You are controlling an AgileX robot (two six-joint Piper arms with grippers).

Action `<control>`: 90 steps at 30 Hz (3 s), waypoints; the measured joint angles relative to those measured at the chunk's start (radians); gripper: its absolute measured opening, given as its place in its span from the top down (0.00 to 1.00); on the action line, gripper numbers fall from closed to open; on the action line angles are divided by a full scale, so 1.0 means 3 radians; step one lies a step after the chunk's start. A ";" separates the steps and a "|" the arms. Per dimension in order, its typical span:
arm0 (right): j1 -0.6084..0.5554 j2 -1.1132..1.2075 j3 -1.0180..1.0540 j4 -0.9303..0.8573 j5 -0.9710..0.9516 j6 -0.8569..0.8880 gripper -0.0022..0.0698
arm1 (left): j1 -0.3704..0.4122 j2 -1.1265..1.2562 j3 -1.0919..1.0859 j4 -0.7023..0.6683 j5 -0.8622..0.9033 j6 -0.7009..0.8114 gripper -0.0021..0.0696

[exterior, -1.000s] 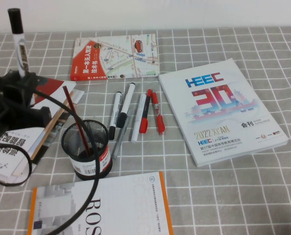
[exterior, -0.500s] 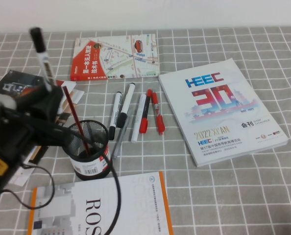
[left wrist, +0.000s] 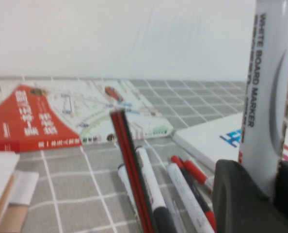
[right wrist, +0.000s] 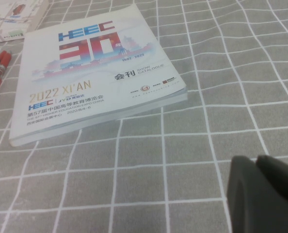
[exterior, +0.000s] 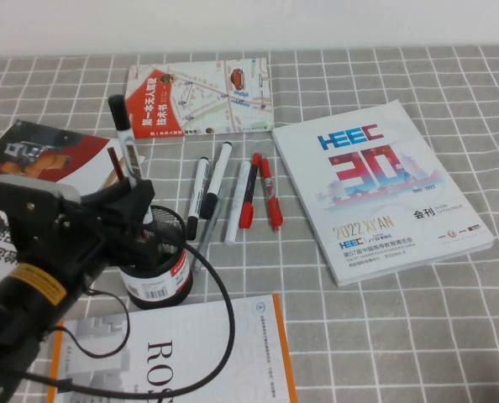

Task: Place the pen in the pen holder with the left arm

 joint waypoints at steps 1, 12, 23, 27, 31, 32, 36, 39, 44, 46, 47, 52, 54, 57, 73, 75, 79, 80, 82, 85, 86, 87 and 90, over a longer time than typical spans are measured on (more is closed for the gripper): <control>0.0000 0.0000 0.0000 0.0000 0.0000 0.0000 0.99 | 0.0000 0.0047 0.0000 0.0006 -0.0035 -0.0014 0.82; 0.0000 0.0000 0.0000 0.0000 0.0000 0.0000 0.99 | 0.0000 0.0226 0.0036 0.0083 -0.0116 -0.0049 0.82; 0.0000 0.0000 0.0000 0.0000 0.0000 0.0000 0.99 | 0.0000 0.0257 0.0113 0.0083 -0.0074 -0.0049 0.82; 0.0000 0.0000 0.0000 0.0000 0.0000 0.0000 0.99 | 0.0000 0.0257 0.0113 0.0050 0.0066 -0.0001 0.81; 0.0000 0.0000 0.0000 0.0000 0.0000 0.0000 0.99 | 0.0000 0.0257 0.0113 -0.0018 0.0091 0.0004 0.76; 0.0000 0.0000 0.0000 0.0000 0.0000 0.0000 0.99 | 0.0000 0.0257 0.0113 -0.0018 0.0091 0.0004 0.74; 0.0000 0.0000 0.0000 0.0000 0.0000 0.0000 0.99 | 0.0000 0.0257 0.0113 -0.0025 0.0091 0.0011 0.62; 0.0000 0.0000 0.0000 0.0000 0.0000 0.0000 0.99 | 0.0000 0.0257 0.0113 -0.0031 0.0091 0.0011 0.57; 0.0000 0.0000 0.0000 0.0000 0.0000 0.0000 0.99 | 0.0000 0.0257 0.0113 -0.0031 0.0091 0.0011 0.55; 0.0000 0.0000 0.0000 0.0000 0.0000 0.0000 0.99 | 0.0000 0.0210 0.0119 -0.0031 0.0091 0.0003 0.55; 0.0000 0.0000 0.0000 0.0000 0.0000 0.0000 0.99 | 0.0000 0.0173 0.0119 -0.0018 0.0091 0.0003 0.55; 0.0000 0.0000 0.0000 0.0000 0.0000 0.0000 0.99 | 0.0000 -0.0235 0.0215 0.0059 0.0099 0.0003 0.68; 0.0000 0.0000 0.0000 0.0000 0.0000 0.0000 0.99 | 0.0000 -0.0473 0.0252 0.0085 0.0164 -0.0009 0.80; 0.0000 0.0000 0.0000 0.0000 0.0000 0.0000 0.99 | 0.0000 -0.0864 0.0279 0.0121 0.0511 -0.0117 0.92; 0.0000 0.0000 0.0000 0.0000 0.0000 0.0000 0.99 | 0.0000 -0.3934 0.0314 0.0128 0.3479 -0.0368 0.97; 0.0000 0.0000 0.0000 0.0000 0.0000 0.0000 0.99 | 0.0000 -0.4195 0.0319 0.0121 0.3720 -0.0375 0.97; 0.0000 0.0000 0.0000 0.0000 0.0000 0.0000 0.99 | 0.0000 -0.4556 0.0319 0.0114 0.3913 -0.0375 0.97; 0.0000 0.0000 0.0000 0.0000 0.0000 0.0000 0.99 | 0.0000 -0.4599 0.0319 0.0114 0.3919 -0.0375 0.97; 0.0000 0.0000 0.0000 0.0000 0.0000 0.0000 0.99 | 0.0000 -0.4659 0.0319 0.0143 0.3983 -0.0356 0.97; 0.0000 0.0000 0.0000 0.0000 0.0000 0.0000 0.99 | 0.0000 -0.4682 0.0319 0.0143 0.4068 -0.0342 0.97; 0.0000 0.0000 0.0000 0.0000 0.0000 0.0000 0.99 | 0.0000 -0.4687 0.0319 0.0130 0.4128 -0.0336 0.97; 0.0000 0.0000 0.0000 0.0000 0.0000 0.0000 0.99 | 0.0000 -0.4687 0.0319 0.0110 0.4202 -0.0337 0.97; 0.0000 0.0000 0.0000 0.0000 0.0000 0.0000 0.99 | 0.0000 -0.4687 0.0319 0.0025 0.4432 -0.0330 0.97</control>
